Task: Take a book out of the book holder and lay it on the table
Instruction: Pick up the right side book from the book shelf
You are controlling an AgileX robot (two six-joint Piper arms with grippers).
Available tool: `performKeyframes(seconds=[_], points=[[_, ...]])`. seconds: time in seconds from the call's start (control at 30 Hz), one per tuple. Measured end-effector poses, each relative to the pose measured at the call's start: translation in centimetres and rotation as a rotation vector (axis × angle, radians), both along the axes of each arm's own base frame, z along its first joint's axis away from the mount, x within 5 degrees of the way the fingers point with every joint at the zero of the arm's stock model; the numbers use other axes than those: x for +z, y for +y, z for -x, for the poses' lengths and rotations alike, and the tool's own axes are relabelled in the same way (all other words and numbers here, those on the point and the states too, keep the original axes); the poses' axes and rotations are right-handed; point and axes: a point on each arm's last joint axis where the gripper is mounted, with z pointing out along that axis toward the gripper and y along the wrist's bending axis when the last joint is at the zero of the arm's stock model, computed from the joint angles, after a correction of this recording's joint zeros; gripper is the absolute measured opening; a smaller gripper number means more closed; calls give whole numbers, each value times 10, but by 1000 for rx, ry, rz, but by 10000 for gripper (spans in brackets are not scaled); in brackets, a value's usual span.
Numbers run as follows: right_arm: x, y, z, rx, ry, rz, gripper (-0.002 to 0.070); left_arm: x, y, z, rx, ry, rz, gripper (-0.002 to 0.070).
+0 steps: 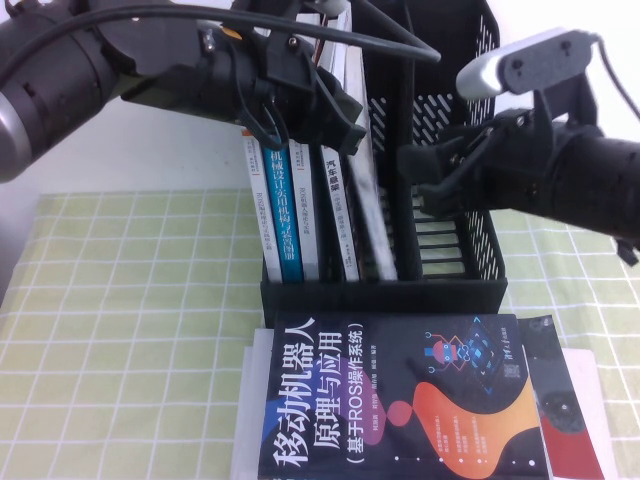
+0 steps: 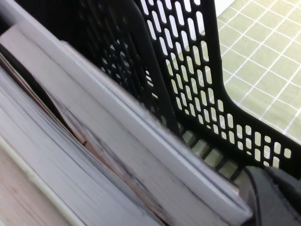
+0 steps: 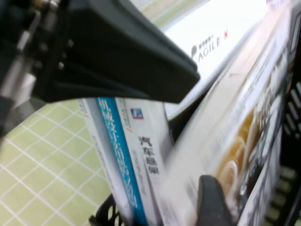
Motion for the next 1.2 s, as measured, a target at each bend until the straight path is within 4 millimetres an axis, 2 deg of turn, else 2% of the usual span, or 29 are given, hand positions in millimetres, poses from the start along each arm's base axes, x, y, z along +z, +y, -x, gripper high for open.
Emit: performKeyframes(seconds=[0.13, 0.27, 0.4, 0.57, 0.67, 0.87, 1.2], points=[[12, -1, 7, 35, -56, 7, 445, 0, 0, 0, 1, -1, 1, -3], [13, 1, 8, 79, -75, 15, 464, 0, 0, 0, 2, -2, 1, -3], [1, 13, 8, 126, -59, 43, 467, 0, 0, 0, 3, -1, 2, -3], [-34, 34, 4, 112, 20, 132, 468, 0, 0, 0, 4, -2, 3, -3], [-47, 40, -3, 58, 63, 157, 468, 0, 0, 0, 7, 0, 5, -3], [-48, 43, -23, -39, 57, 184, 468, 0, 0, 0, 12, 7, 11, -3], [-46, 37, -27, -131, 43, 225, 468, 0, 1, -1, 11, 1, -7, -3]])
